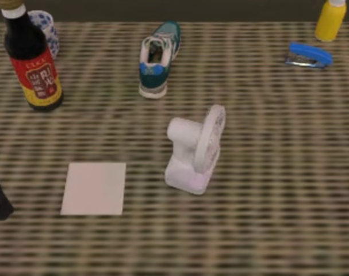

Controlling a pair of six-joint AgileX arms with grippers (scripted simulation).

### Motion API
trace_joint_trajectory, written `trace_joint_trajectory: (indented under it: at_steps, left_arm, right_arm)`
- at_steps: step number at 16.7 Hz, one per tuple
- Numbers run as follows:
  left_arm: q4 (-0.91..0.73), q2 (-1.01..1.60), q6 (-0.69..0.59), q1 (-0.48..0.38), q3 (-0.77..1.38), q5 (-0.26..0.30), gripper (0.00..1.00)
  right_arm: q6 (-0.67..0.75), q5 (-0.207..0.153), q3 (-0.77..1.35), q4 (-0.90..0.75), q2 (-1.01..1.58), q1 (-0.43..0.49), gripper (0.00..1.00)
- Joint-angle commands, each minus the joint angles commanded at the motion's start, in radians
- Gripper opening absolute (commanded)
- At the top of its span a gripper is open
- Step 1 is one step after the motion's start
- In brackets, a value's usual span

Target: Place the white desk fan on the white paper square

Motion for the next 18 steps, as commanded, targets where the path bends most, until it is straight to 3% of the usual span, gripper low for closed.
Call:
trace_joint_trajectory:
  at_steps: [4, 8, 18]
  left_arm:
    - [-0.024, 0.028, -0.001, -0.01, 0.025, 0.002, 1.0]
    - [-0.166, 0.198, -0.014, -0.065, 0.181, 0.009, 1.0]
    - [-0.806, 1.04, -0.12, -0.336, 1.014, 0.018, 1.0]
  right_arm:
    - [0.0, 0.0, 0.0, 0.0, 0.0, 0.0, 1.0]
    - [0.0, 0.0, 0.0, 0.0, 0.0, 0.0, 1.0]
    - [0.0, 0.0, 0.0, 0.0, 0.0, 0.0, 1.0]
